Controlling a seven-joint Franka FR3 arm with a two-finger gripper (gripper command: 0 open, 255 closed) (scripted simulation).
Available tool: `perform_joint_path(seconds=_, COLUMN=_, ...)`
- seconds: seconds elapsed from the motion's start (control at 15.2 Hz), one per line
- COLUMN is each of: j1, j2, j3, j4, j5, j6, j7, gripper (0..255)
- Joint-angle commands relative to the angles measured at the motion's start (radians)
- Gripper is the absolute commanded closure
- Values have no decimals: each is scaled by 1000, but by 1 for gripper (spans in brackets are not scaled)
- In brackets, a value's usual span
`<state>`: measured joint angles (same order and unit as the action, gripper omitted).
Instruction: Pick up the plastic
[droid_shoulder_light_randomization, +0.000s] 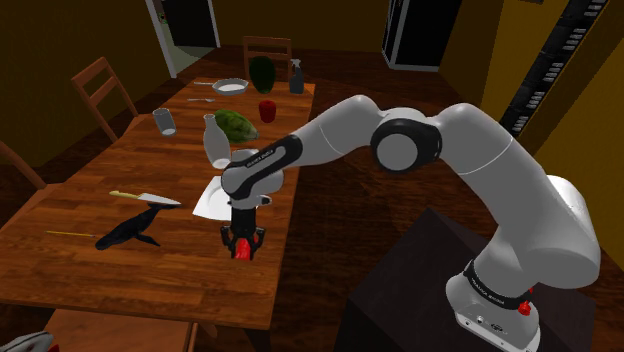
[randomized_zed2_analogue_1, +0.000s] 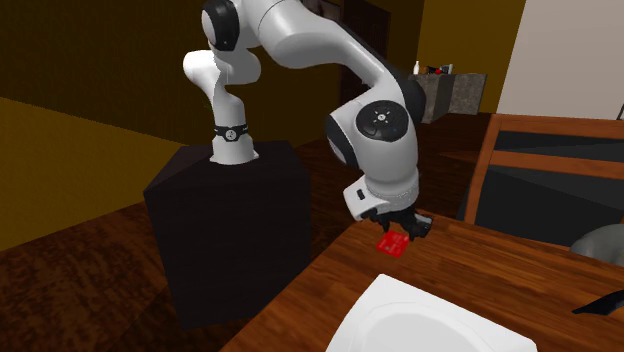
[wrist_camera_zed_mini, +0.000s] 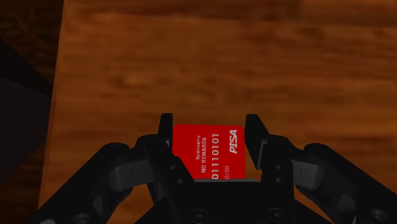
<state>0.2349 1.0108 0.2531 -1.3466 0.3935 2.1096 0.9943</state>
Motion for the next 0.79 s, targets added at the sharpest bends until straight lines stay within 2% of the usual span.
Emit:
perform_joint_path(seconds=0.0, j1=-3, j2=-23, j3=1, j4=-14, j5=1, j6=-9, j7=4, gripper=255)
perform_joint_path(seconds=0.73, j1=-13, j2=-116, j3=6, j4=-50, j5=4, j6=-59, j7=32, gripper=255)
